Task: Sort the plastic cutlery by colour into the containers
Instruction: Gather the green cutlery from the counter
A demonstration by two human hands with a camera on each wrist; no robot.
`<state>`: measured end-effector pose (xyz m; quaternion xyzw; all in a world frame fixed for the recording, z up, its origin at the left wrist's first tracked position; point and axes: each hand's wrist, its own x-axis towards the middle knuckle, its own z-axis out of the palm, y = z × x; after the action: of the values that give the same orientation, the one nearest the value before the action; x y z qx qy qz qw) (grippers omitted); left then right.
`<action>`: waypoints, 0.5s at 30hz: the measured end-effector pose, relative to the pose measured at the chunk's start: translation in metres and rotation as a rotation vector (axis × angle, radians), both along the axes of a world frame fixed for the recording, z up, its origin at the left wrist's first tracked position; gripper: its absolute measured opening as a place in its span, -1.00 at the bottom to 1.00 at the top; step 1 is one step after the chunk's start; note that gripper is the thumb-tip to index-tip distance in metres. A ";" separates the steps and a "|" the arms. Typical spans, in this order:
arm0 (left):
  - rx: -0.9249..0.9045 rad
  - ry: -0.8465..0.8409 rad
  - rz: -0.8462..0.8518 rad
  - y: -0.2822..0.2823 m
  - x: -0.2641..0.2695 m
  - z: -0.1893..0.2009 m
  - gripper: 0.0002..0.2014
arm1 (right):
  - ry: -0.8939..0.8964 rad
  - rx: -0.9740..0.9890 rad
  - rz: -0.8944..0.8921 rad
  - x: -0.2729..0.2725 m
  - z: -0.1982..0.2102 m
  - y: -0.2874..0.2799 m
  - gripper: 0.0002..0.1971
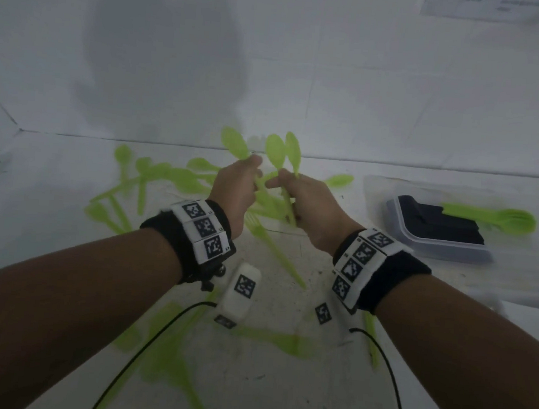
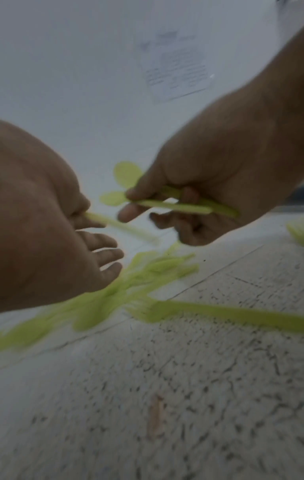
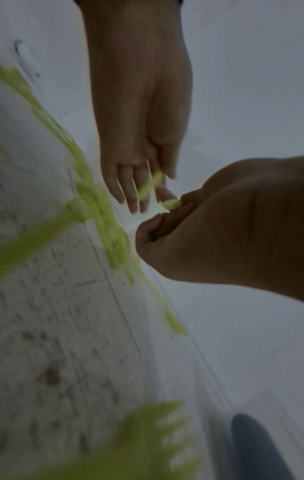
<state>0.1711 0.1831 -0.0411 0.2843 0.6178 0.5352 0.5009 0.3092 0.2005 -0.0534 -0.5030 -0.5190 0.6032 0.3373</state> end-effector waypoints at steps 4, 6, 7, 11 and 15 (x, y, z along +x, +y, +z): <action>-0.019 0.397 0.055 -0.001 -0.018 -0.013 -0.76 | -0.280 0.160 -0.215 0.019 -0.006 0.027 -0.66; -0.070 0.764 -0.220 -0.006 -0.026 -0.021 -0.74 | -0.396 0.211 -0.191 0.026 -0.011 0.042 -0.74; -0.116 0.900 -0.398 -0.009 -0.029 -0.025 -0.69 | -0.490 0.211 -0.123 0.028 -0.014 0.049 -0.79; -0.161 1.170 -0.691 -0.012 -0.034 -0.032 -0.46 | -0.806 0.182 0.089 0.028 -0.022 0.063 -0.69; -0.105 1.229 -0.627 -0.013 -0.034 -0.034 -0.55 | -0.970 0.217 0.201 0.025 -0.025 0.071 -0.68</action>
<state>0.1372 0.1702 -0.0752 0.6766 0.7033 0.0766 0.2041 0.3339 0.2719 -0.0787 -0.6347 -0.7215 0.2724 0.0480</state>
